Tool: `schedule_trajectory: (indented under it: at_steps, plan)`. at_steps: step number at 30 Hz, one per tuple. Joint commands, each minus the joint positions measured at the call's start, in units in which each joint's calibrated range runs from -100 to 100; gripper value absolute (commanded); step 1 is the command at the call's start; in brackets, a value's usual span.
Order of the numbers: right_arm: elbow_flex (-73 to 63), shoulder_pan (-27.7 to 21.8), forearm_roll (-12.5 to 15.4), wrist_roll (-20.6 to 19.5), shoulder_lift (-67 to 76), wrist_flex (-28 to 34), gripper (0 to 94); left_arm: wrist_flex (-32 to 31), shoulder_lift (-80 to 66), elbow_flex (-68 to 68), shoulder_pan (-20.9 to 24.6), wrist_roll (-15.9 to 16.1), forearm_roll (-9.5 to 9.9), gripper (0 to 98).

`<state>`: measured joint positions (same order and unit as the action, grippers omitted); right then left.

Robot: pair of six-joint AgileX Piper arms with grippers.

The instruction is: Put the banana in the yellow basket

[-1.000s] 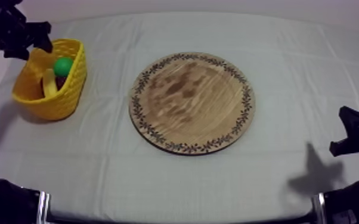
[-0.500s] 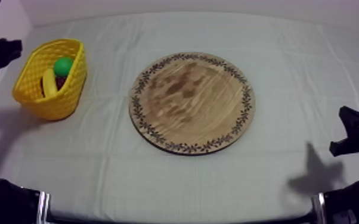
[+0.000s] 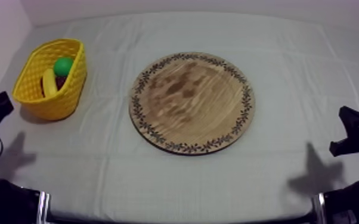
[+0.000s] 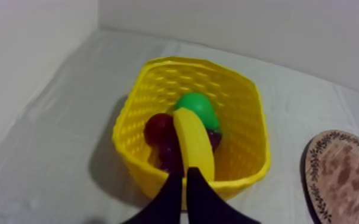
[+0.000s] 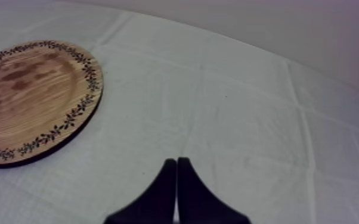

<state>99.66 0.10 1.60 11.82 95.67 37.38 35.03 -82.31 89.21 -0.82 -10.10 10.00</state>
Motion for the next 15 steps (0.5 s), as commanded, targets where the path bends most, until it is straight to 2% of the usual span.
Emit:
schedule_trajectory:
  at_steps: [1,2,5,7,10,15]
  plan:
    - [0.01,-0.02,0.04,0.02,0.00,-0.04,0.3,0.41,-6.85,3.91,0.41,-1.27,-0.10,0.1]
    - [0.01,-0.02,0.04,0.02,0.00,-0.04,0.3,0.55,-7.93,5.04,0.67,-0.80,-0.79,0.1]
    - [0.01,-0.02,0.04,0.02,0.00,-0.04,0.3,1.89,-10.85,7.06,1.52,3.65,-4.55,0.1]
    - [0.01,-0.02,0.04,0.02,0.00,-0.04,0.3,2.69,-12.91,7.55,2.08,4.67,-6.12,0.1]
    - [0.01,-0.02,0.04,0.02,0.00,-0.04,0.3,2.69,-15.77,8.43,2.58,3.24,-7.13,0.1]
    - [0.01,-0.02,0.04,0.02,0.00,-0.04,0.3,-0.46,-17.15,10.05,3.28,0.71,-7.59,0.1]
